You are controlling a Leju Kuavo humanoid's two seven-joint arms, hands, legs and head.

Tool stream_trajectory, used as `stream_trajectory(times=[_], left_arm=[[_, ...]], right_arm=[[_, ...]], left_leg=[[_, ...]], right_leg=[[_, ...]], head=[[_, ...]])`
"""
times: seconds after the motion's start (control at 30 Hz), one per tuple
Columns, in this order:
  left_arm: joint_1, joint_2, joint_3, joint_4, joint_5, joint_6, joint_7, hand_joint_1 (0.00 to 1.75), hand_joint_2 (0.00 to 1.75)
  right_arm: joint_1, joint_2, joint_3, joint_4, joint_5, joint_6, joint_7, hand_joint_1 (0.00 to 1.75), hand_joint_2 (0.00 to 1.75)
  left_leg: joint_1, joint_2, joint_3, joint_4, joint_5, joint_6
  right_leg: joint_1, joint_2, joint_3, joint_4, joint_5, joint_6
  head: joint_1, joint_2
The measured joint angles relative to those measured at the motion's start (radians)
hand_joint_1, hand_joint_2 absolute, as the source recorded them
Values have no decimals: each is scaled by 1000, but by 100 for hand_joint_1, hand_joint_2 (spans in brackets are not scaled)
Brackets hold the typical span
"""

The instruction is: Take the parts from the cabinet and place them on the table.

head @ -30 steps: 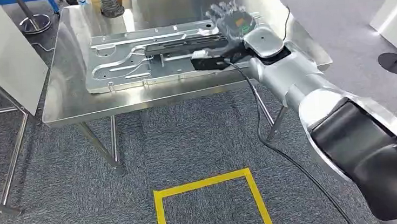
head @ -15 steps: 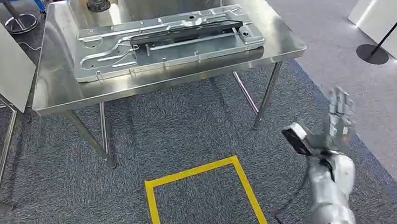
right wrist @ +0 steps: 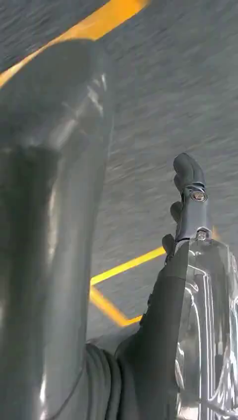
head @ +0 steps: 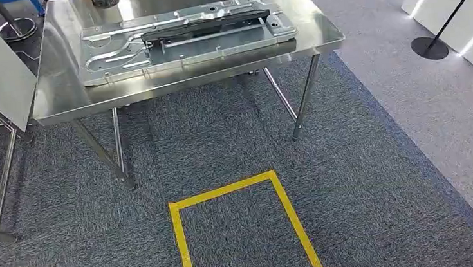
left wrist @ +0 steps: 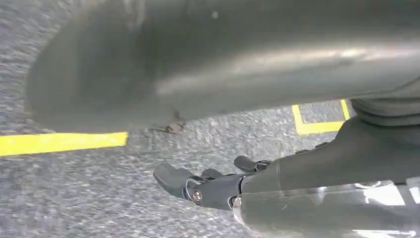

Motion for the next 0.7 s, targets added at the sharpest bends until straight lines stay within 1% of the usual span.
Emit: stream_trajectory(times=[0.03, 0.07, 0.1, 0.13, 0.17, 0.2, 0.23, 0.27, 0.3, 0.33, 0.37, 0.4, 0.43, 0.47, 0.5, 0.53, 0.57, 0.6, 0.63, 0.67, 0.7], left_arm=[[0, 0, -2, 0, -2, 1, 2, 0, 0], [-2, 1, -4, 0, -3, 0, 5, 0, 0], [-3, 2, -6, 0, -4, 0, 10, 0, 0], [-2, 4, -8, 0, -6, 0, 11, 0, 0], [-2, 5, -9, 0, -6, 0, 11, 0, 0], [-1, 7, -10, 0, -6, 0, 11, 0, 0], [-1, 9, -12, 0, -9, 0, 11, 0, 0], [-1, 10, -14, 0, -11, -2, 11, 0, 0], [-1, 10, -16, 0, -13, -2, 11, 0, 0], [-1, 10, -17, 0, -13, -2, 11, 0, 0], [-2, 10, -18, 0, -15, -2, 11, 0, 0], [-2, 10, -18, 0, -19, -2, 11, 0, 0], [-2, 10, -19, 0, -21, -3, 11, 0, 0], [-4, 11, -22, 0, -22, -3, 11, 0, 0], [-8, 17, -25, -2, -24, -3, 11, 0, 0], [-11, 17, -27, -2, -24, -5, 10, 0, 0], [-13, 17, -29, -2, -27, -5, 11, 0, 0], [-13, 17, -31, -2, -29, -6, 11, 0, 0], [-11, 17, -34, -2, -30, -6, 11, 0, 0], [-9, 15, -34, -2, -30, -8, 13, 0, 0], [-11, 16, -35, -2, -30, -7, 13, 0, 0]], right_arm=[[2, 10, -2, 7, 1, 7, 3, 0, 0], [3, 22, -5, 16, 7, 10, 3, 0, 0], [4, 30, -6, 19, 17, 18, 3, 0, 0], [8, 30, -6, 23, 28, 29, 0, 0, 0], [6, 30, -5, 30, 34, 37, -3, 0, 0], [5, 29, -5, 34, 40, 45, -10, 0, 0], [6, 24, -4, 35, 45, 54, -17, 0, 0], [6, 13, -2, 40, 51, 62, -21, 0, 0], [6, -1, 0, 46, 56, 68, -27, 0, 0], [5, -18, 4, 55, 59, 75, -31, 0, 0], [5, -34, 6, 63, 61, 80, -35, 0, 0], [5, -52, 7, 72, 66, 89, -40, 0, 0], [5, -67, 11, 81, 71, 96, -44, 0, 0], [4, -85, 16, 90, 74, 102, -47, 0, 0], [3, -98, 21, 101, 77, 111, -47, 0, 0], [3, -118, 26, 113, 82, 118, -48, 0, 0], [3, -135, 30, 124, 87, 126, -48, 0, 0], [2, -150, 34, 132, 93, 133, -51, 0, 0], [2, -161, 39, 139, 96, 141, -53, 0, 0], [2, -166, 45, 142, 102, 146, -53, 0, 0], [1, -166, 49, 143, 108, 148, -53, 0, 0]], left_leg=[[0, 2, -3, 2, 7, -8], [1, 2, -4, 0, 20, -18], [4, 2, -4, -2, 28, -25], [5, 1, -7, -4, 37, -34], [10, -1, -12, 7, 11, -37], [10, -2, -26, 47, -47, -38], [11, -3, -47, 122, -116, -38], [10, -4, -63, 196, -170, -38], [9, -4, -75, 266, -201, -38], [9, -5, -73, 309, -200, -36], [7, -5, -54, 312, -167, -30], [2, -5, -20, 280, -127, -21], [-5, -5, 31, 216, -95, -7], [-16, -5, 108, 113, -88, 14], [-30, -4, 181, 13, -120, 33], [-35, -3, 224, -72, -141, 36], [-37, -6, 224, -79, -142, 30], [-43, -7, 218, -79, -133, 36], [-45, -7, 214, -88, -117, 41], [-31, -2, 208, -104, -94, 44], [-32, -3, 193, -106, -79, 49]], right_leg=[[7, 5, 18, -39, -27, -12], [8, 0, 7, -28, -22, -18], [14, 0, 3, -21, -19, -24], [13, -4, -5, -24, -10, -38], [11, -11, -13, -24, 1, -52], [14, -12, -25, -24, 11, -63], [19, -13, -39, -24, 23, -70], [24, -15, -53, -23, 35, -74], [30, -16, -70, -22, 48, -77], [37, -17, -87, -20, 59, -80], [42, -18, -105, -18, 71, -82], [48, -18, -122, -16, 82, -83], [54, -18, -137, -15, 94, -84], [56, -17, -150, -15, 107, -84], [55, -18, -155, -14, 115, -81], [55, -21, -157, -14, 124, -76], [49, -26, -160, -17, 137, -71], [42, -28, -163, -21, 147, -65], [41, -28, -163, -26, 160, -60], [43, -25, -168, -22, 152, -55], [43, -16, -177, -2, 103, -48]], head=[[0, 0], [0, 0], [0, 0], [0, 0], [0, 0], [0, 0], [0, 0], [0, 0], [0, 0], [0, 0], [0, 0], [0, 0], [0, 0], [0, 0], [0, 0], [0, 0], [0, 0], [0, 0], [0, 0], [0, 0], [0, 0]])
